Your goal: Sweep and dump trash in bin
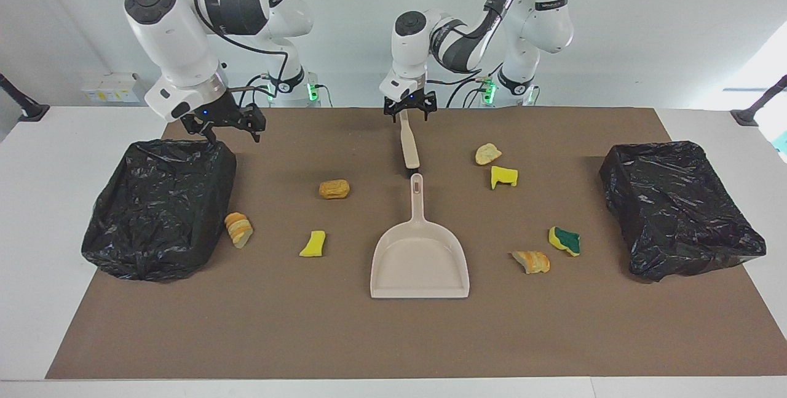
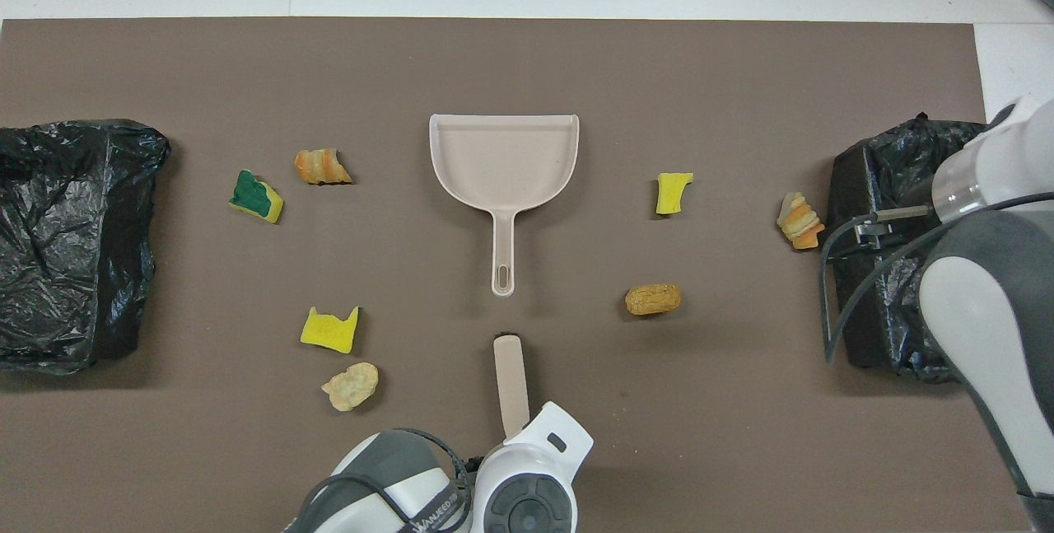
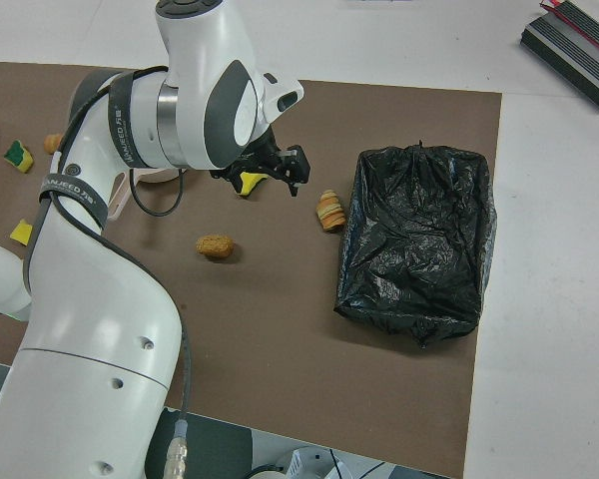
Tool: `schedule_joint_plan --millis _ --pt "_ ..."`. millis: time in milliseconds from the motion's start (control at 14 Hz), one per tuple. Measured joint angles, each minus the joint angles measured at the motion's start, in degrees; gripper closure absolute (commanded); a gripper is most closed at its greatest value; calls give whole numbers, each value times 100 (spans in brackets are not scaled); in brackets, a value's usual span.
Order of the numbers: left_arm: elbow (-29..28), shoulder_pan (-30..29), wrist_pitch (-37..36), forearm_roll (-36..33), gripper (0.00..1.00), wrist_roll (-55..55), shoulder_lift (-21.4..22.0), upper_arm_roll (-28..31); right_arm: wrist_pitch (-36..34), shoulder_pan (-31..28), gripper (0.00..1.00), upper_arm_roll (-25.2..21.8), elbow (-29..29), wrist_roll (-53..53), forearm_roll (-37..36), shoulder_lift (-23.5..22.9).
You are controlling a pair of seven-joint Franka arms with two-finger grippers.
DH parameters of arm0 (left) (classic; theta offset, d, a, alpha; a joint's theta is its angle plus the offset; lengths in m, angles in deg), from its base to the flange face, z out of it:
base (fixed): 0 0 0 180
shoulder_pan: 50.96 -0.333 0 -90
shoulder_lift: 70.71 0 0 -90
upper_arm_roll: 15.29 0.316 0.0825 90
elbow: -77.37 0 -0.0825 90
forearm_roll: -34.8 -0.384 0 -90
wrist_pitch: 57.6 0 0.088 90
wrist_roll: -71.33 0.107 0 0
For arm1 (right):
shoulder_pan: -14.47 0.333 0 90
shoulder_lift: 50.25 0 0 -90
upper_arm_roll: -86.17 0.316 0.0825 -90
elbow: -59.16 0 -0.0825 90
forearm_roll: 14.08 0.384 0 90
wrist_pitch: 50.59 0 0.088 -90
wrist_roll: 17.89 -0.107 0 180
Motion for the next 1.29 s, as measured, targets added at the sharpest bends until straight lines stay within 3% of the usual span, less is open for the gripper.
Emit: schedule_joint_plan --millis 358,429,572,1073,1144,1216,1287 --pt "8 236 53 247 0 -319 -175 2 200 152 0 9 17 -178 19 -209" --pt "17 236 53 248 16 -335 -171 10 201 152 0 8 17 -178 42 -235" --pt "25 236 52 252 36 -347 -165 20 229 151 0 8 20 -178 98 -264" --pt "193 220 -174 253 45 -353 -142 120 276 151 0 8 49 -178 110 -269" --pt "200 220 -185 253 51 -353 -142 127 276 151 0 8 52 -178 110 -269" --pt "201 220 -190 253 64 -353 -142 128 276 151 0 8 53 -178 111 -269" --pt "202 220 -192 253 88 -353 -142 128 276 151 0 8 53 -178 111 -269"
